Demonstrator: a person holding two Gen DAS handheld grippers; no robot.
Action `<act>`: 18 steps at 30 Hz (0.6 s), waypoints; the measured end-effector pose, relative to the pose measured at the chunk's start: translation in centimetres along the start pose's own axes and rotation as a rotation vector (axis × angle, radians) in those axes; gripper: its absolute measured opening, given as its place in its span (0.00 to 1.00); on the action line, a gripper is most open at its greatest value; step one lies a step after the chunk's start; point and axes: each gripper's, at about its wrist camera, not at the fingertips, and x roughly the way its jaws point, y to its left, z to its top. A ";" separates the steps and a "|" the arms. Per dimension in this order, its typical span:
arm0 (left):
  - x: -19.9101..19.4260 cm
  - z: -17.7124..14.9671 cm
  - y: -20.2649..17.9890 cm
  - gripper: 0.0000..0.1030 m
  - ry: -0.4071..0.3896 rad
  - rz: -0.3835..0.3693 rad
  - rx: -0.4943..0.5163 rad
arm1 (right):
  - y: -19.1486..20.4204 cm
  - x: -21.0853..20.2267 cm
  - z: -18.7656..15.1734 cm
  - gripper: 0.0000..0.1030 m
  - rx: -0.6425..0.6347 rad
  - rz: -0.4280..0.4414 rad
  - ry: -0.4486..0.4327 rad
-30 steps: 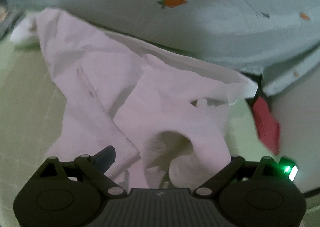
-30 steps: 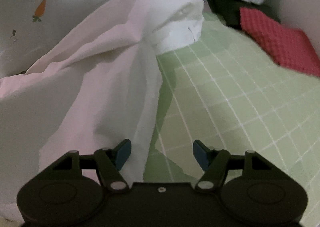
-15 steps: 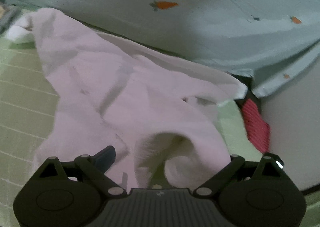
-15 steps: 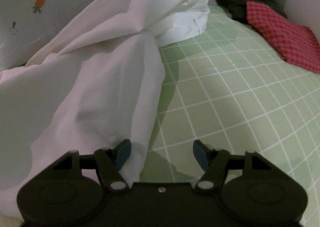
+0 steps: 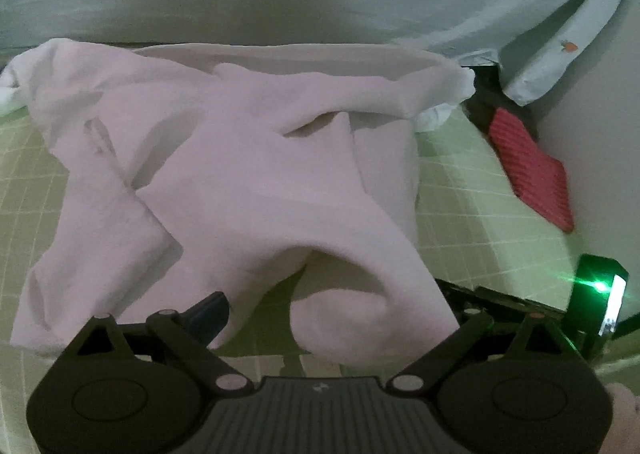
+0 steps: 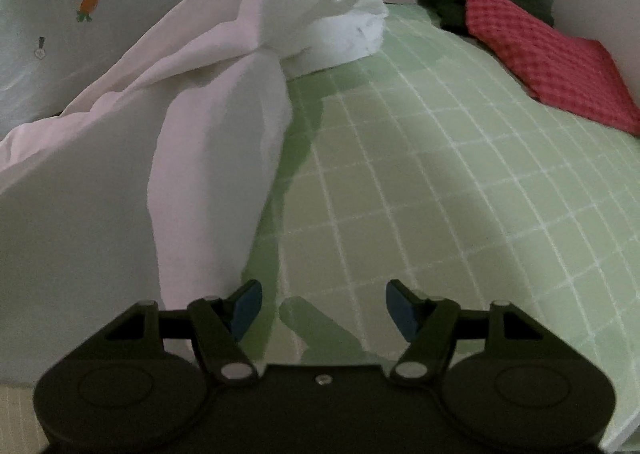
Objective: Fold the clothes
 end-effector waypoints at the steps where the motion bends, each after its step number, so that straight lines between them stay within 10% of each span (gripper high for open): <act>1: 0.3 0.0 -0.3 0.94 0.000 0.011 -0.009 | -0.5 -0.2 -0.1 0.67 0.000 0.000 0.002; 7: 6.3 2.0 -0.1 0.93 0.074 0.030 -0.192 | -3.2 -1.6 -0.4 0.68 -0.043 -0.013 -0.016; 11: 5.3 2.5 -3.3 1.00 -0.157 0.103 -0.025 | -4.7 -1.8 -0.8 0.68 -0.083 -0.017 -0.017; 13: 7.3 3.2 -2.6 0.94 -0.017 0.110 -0.098 | -5.4 -1.8 -0.8 0.68 -0.072 -0.018 -0.009; 18: 4.8 3.1 -4.1 0.96 -0.055 0.063 -0.081 | -6.0 -1.6 -0.6 0.68 -0.043 -0.021 -0.001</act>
